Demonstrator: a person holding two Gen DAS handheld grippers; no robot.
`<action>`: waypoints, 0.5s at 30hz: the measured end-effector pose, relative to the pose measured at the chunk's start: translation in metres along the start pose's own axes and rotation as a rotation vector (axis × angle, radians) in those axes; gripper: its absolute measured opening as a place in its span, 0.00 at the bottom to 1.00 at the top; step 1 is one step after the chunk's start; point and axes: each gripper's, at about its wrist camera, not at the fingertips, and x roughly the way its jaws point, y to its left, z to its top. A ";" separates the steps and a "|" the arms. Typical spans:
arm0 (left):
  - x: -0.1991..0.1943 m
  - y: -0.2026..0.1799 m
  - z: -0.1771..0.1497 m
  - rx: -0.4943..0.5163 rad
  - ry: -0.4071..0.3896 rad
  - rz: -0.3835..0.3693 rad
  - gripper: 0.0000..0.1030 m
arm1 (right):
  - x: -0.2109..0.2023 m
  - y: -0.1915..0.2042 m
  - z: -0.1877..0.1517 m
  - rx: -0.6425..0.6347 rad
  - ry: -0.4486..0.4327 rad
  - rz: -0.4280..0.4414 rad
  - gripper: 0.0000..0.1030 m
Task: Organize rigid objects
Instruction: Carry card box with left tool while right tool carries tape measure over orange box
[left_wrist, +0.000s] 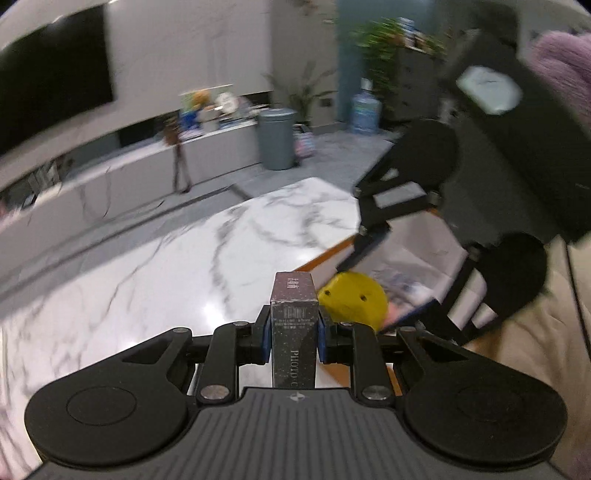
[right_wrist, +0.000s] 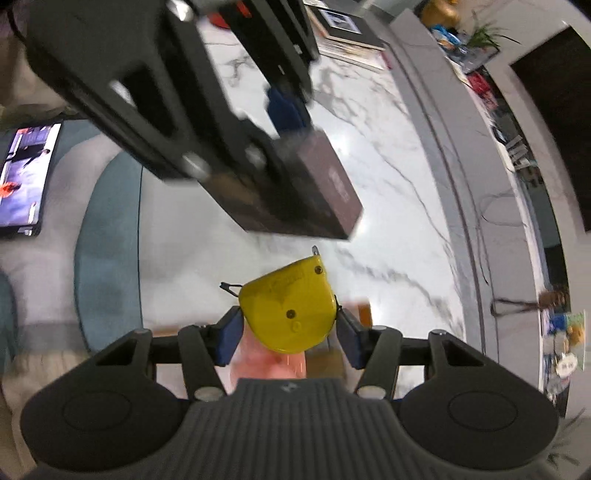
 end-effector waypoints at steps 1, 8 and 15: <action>-0.001 -0.011 0.004 0.036 0.007 -0.006 0.25 | -0.004 0.001 -0.010 0.012 0.003 -0.008 0.53; 0.018 -0.100 0.039 0.384 0.085 -0.061 0.25 | -0.026 0.012 -0.076 0.125 0.024 -0.052 0.53; 0.069 -0.149 0.038 0.613 0.232 -0.147 0.25 | -0.027 0.020 -0.120 0.198 0.046 -0.052 0.53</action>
